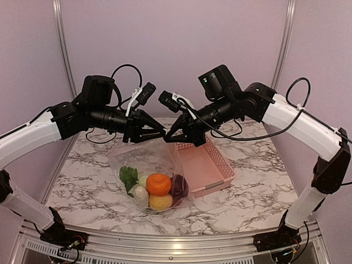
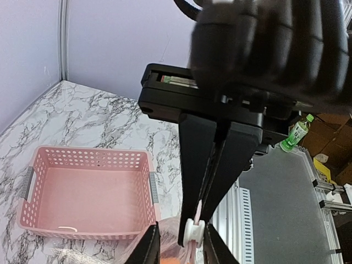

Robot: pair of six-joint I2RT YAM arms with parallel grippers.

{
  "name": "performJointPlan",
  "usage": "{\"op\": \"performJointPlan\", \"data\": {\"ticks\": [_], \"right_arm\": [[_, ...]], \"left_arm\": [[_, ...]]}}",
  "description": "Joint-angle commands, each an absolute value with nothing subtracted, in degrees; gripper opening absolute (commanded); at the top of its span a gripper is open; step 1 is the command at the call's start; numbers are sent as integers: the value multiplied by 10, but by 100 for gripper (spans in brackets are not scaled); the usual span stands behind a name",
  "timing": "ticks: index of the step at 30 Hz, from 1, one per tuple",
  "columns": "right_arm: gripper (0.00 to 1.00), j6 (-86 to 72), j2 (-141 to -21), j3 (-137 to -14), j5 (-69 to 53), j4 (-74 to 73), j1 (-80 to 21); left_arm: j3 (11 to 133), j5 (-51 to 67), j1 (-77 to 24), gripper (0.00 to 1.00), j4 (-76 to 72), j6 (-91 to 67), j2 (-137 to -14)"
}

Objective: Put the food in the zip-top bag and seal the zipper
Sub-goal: Zip the zipper of the food storage bag.

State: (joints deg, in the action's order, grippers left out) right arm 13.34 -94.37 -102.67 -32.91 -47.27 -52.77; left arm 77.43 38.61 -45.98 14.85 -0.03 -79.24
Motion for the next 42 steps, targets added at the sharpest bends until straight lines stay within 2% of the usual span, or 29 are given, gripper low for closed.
{"op": "performJointPlan", "data": {"ticks": [1, 9, 16, 31, 42], "right_arm": [[0, 141, -942, -1050, -338, -471, -527], [0, 146, -941, -1045, -329, -468, -527], [0, 125, -881, -992, -331, -414, -468], [0, 131, -824, -914, -338, -405, -348], [0, 133, -814, -890, -313, -406, -337]], "left_arm": [[795, 402, -464, 21, 140, -16, -806], [794, 413, -464, 1, 141, -15, -805], [747, 379, -448, 2, 210, 31, -759], [650, 303, -408, 6, 320, 79, -639], [601, 286, -395, 7, 341, 85, -595]]}}
